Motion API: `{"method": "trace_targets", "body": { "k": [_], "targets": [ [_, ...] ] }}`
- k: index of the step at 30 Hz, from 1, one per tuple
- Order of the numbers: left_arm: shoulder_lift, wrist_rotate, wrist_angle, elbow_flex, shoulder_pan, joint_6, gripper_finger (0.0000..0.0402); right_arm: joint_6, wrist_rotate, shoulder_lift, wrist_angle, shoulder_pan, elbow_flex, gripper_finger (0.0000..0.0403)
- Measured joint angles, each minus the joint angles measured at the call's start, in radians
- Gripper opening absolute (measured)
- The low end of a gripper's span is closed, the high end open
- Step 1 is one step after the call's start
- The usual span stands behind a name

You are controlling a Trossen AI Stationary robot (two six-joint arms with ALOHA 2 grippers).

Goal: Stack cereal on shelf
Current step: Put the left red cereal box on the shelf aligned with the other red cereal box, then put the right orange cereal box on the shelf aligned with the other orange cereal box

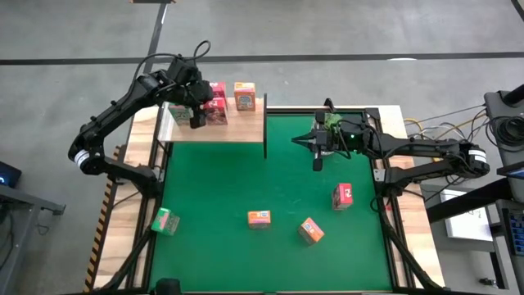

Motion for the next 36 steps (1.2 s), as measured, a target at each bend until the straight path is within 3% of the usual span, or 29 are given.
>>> {"method": "trace_targets", "body": {
  "k": [16, 22, 31, 36],
  "targets": [
    [-0.05, -0.003, 0.0, 0.0, -0.002, 0.03, 0.0233, 0.045, 0.001, 0.0, 0.0, 0.0, 0.0, 0.0009],
    [-0.117, 0.019, 0.0, 0.0, -0.053, -0.092, 0.0233, 0.156, 0.003, -0.007, -0.003, 0.006, 0.014, 0.0009],
    [-0.211, 0.046, 0.074, -0.041, -0.317, -0.408, 0.0233, 0.285, 0.002, -0.001, -0.2, 0.105, 0.129, 0.0009],
    [-0.297, -0.085, 0.268, -0.197, -0.542, -0.509, 0.0233, 0.355, 0.002, 0.021, -0.34, 0.214, 0.198, 0.0009]
  ]
}}
